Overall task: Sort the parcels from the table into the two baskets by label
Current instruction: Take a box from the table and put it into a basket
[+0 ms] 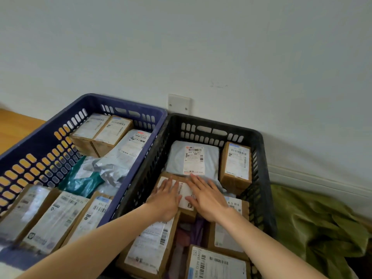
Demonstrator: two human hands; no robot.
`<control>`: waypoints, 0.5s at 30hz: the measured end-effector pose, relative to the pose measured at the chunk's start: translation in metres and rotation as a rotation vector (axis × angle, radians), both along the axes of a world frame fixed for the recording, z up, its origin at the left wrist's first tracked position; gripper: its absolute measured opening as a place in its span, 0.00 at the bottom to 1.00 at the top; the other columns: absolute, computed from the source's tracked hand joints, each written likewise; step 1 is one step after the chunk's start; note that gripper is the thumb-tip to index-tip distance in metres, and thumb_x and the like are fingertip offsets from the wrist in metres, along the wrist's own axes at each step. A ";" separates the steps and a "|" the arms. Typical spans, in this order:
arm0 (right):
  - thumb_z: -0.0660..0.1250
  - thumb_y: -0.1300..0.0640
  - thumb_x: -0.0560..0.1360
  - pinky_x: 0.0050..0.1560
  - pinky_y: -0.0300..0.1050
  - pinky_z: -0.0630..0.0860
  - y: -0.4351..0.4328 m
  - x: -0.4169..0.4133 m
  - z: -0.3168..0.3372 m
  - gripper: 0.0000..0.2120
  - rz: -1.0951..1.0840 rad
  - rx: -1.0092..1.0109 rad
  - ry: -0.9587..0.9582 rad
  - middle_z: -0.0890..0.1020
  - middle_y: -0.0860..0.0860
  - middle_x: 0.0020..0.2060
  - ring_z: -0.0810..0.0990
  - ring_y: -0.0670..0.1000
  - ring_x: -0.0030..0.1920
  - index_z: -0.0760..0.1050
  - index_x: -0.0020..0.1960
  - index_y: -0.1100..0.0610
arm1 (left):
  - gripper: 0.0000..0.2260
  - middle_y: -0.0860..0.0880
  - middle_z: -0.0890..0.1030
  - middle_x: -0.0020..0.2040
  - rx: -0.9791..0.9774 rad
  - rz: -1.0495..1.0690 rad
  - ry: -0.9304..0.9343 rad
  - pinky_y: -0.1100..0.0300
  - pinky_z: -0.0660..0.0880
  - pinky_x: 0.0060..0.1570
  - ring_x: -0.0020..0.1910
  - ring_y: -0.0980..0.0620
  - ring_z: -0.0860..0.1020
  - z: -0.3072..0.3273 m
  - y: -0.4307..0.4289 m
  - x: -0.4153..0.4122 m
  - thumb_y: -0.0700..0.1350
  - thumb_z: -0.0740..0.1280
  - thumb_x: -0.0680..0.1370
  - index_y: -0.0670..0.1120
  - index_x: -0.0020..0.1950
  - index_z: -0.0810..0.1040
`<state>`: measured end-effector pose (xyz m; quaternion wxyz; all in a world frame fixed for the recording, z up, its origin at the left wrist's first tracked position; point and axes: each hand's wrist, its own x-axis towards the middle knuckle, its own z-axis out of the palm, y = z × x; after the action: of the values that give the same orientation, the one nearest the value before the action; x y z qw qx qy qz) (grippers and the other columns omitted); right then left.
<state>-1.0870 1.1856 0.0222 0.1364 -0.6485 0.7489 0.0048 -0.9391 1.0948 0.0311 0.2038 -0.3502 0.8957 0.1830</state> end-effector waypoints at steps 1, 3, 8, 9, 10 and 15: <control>0.48 0.44 0.83 0.75 0.46 0.40 -0.001 -0.001 0.001 0.28 0.008 -0.028 -0.013 0.44 0.48 0.79 0.44 0.48 0.78 0.45 0.79 0.52 | 0.26 0.43 0.38 0.79 0.002 0.010 0.006 0.48 0.45 0.76 0.78 0.45 0.40 0.000 -0.001 0.002 0.53 0.42 0.84 0.45 0.79 0.40; 0.48 0.45 0.83 0.76 0.46 0.41 -0.005 -0.002 0.004 0.28 0.018 -0.083 -0.037 0.45 0.49 0.79 0.46 0.48 0.78 0.46 0.80 0.52 | 0.26 0.43 0.39 0.79 0.001 0.027 0.019 0.50 0.45 0.76 0.78 0.45 0.41 0.001 -0.003 0.005 0.53 0.43 0.84 0.44 0.79 0.40; 0.49 0.46 0.84 0.77 0.44 0.42 -0.018 0.003 0.033 0.26 -0.038 -0.177 -0.082 0.44 0.46 0.79 0.44 0.45 0.78 0.47 0.80 0.50 | 0.26 0.43 0.42 0.79 -0.066 0.013 0.150 0.51 0.47 0.77 0.78 0.46 0.41 0.025 -0.004 0.011 0.52 0.46 0.85 0.45 0.80 0.43; 0.49 0.47 0.84 0.76 0.43 0.43 -0.022 0.005 0.040 0.26 -0.062 -0.207 -0.090 0.45 0.46 0.79 0.45 0.45 0.78 0.48 0.79 0.50 | 0.26 0.44 0.42 0.80 -0.075 0.005 0.200 0.51 0.47 0.77 0.78 0.47 0.41 0.032 -0.005 0.013 0.52 0.47 0.85 0.46 0.80 0.43; 0.50 0.46 0.84 0.75 0.43 0.45 -0.027 0.008 0.048 0.26 -0.083 -0.239 -0.095 0.45 0.46 0.79 0.46 0.46 0.78 0.48 0.79 0.50 | 0.26 0.45 0.42 0.80 -0.084 -0.004 0.244 0.51 0.47 0.77 0.78 0.47 0.41 0.040 -0.008 0.015 0.52 0.47 0.85 0.47 0.80 0.44; 0.50 0.46 0.83 0.75 0.49 0.56 -0.061 0.040 0.087 0.25 -0.127 -0.328 -0.102 0.51 0.48 0.79 0.54 0.49 0.77 0.52 0.79 0.50 | 0.25 0.46 0.42 0.80 -0.145 -0.027 0.455 0.56 0.44 0.75 0.78 0.50 0.40 0.085 -0.021 0.041 0.50 0.49 0.85 0.45 0.80 0.47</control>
<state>-1.0473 1.1249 0.1092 0.0663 -0.6130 0.7711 -0.1589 -0.8981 1.0740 0.1159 -0.0267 -0.3017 0.9340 0.1896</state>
